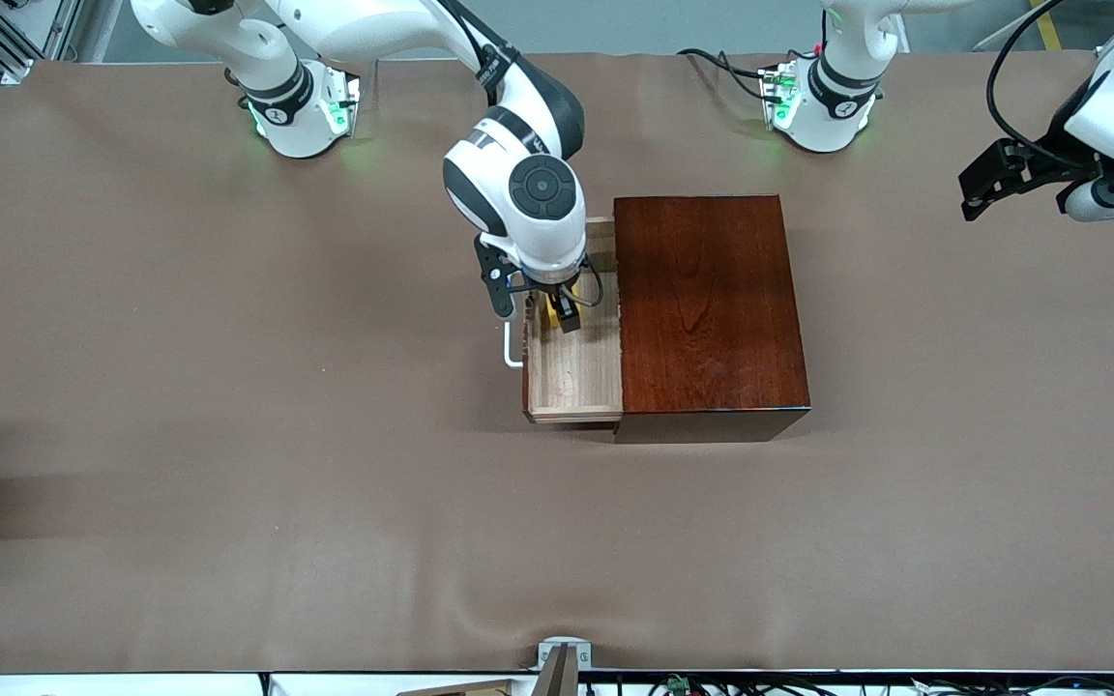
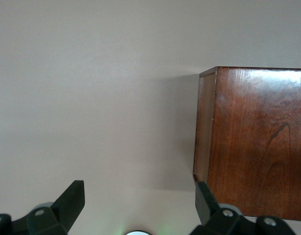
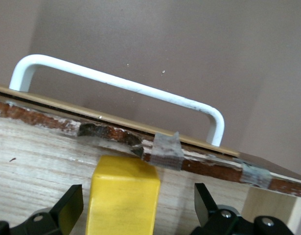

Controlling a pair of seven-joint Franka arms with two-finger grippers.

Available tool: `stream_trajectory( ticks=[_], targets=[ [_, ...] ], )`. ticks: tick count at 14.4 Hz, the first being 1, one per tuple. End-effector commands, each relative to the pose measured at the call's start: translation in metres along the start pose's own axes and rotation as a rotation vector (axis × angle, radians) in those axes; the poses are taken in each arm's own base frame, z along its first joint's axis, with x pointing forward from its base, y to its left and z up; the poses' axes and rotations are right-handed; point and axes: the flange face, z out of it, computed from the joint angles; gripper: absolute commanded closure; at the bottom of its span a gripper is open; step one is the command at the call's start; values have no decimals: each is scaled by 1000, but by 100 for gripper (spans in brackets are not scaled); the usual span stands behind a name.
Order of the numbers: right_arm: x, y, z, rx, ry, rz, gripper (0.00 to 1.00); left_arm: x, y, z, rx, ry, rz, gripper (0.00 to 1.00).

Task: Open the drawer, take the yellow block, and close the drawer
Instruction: 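Lower the right gripper and grasp the yellow cube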

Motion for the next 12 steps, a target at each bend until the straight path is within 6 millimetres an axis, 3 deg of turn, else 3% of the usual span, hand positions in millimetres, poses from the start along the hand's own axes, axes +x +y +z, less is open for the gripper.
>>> stream_trajectory(
  ticks=[1,4,8,12],
  targets=[
    [-6,-1,5,20,19,13,40,-6,0,-2,-14,11,22,0],
    [-8,-1,2,22,16,12,96,-6,3,-4,-13,16,25,0],
    [-4,-8,-21,46,-2,22,100,-6,2,-4,-13,15,25,0],
    [12,-20,-51,24,3,40,100,-10,19,-8,-15,19,29,0]
  ],
)
